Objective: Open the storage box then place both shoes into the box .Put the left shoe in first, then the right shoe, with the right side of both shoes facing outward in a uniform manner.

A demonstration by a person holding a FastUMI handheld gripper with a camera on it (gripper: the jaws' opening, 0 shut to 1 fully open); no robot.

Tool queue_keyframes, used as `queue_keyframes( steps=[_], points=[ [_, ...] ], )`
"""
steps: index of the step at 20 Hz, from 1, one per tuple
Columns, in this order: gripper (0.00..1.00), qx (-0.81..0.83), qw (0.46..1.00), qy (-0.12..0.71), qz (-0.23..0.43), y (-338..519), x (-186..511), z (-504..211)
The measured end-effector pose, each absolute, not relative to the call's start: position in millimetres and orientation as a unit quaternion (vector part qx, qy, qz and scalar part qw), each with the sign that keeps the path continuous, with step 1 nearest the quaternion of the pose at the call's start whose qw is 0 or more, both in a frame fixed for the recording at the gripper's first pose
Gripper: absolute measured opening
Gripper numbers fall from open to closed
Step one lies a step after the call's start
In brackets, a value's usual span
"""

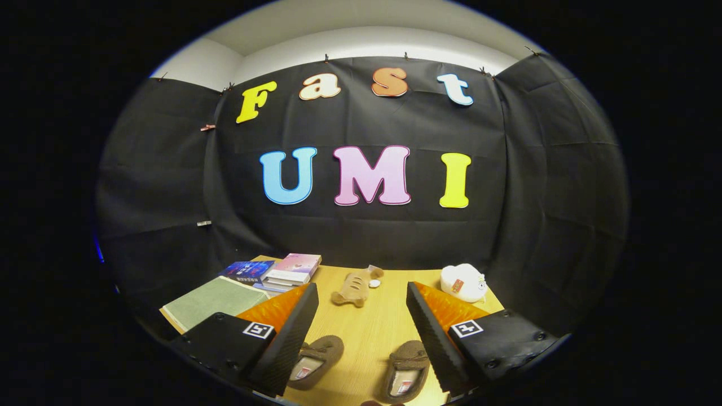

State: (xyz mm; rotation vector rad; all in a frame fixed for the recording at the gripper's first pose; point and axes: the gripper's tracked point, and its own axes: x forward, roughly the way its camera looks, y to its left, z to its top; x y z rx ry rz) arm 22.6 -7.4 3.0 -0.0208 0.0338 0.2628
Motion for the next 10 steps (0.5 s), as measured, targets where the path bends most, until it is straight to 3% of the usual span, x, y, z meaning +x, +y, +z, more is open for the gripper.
queue_keyframes(
  steps=[10],
  points=[
    [0.99, 0.031, 0.975, 0.121, 0.184, 59.1, 23.8, -53.5]
  ],
)
